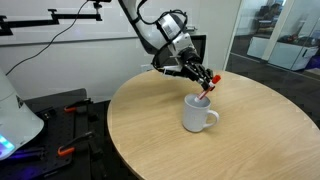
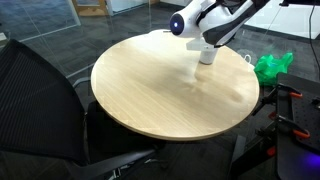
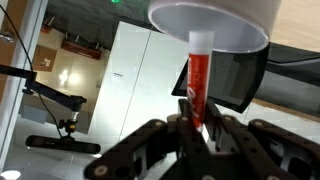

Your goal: Put the red marker in the white mug

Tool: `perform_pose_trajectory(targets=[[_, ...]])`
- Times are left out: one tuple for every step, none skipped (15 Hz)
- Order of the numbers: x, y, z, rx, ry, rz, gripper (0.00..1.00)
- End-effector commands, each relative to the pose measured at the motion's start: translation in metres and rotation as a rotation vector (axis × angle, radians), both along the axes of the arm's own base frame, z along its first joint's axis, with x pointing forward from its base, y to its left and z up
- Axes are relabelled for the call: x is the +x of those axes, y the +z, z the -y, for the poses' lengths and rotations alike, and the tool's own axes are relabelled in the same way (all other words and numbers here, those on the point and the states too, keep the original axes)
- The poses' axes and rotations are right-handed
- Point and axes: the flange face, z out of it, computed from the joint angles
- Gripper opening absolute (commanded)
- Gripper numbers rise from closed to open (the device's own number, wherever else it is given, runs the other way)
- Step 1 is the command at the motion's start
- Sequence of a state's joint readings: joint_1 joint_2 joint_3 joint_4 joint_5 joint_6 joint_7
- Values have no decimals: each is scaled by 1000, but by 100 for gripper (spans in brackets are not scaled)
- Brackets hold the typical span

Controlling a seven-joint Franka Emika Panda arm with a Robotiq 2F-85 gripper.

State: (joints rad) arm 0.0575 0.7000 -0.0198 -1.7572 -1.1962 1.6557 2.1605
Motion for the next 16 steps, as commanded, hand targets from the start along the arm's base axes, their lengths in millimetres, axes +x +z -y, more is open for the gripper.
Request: perform_pose_trajectory(targets=[[1,-7,-1,-15,-14,-42,5],[0,-9,-1,-18,-13,-48,5],[0,-11,-1,-20,-13,-52,5],[-1,-13,-1,-20,-14,-54,44],[-2,-14,-1,-21,-14,-58,45],[-2,-13,-1,-21,-15,-55,51],[-2,-12,-1,-21,-16,-54,59],[-2,-9,-1,-22,-18,-49,66],[-1,-7,-2,-21,-18,-44,75],[0,-2,-3,-21,-18,-33,81],[1,6,-5,-21,-17,-17,90],[2,12,-7,-20,-15,-3,97],[3,23,-9,-19,-13,20,99],[3,33,-11,-17,-11,40,100],[5,47,-14,-16,-9,65,100],[7,60,-16,-15,-6,88,100]])
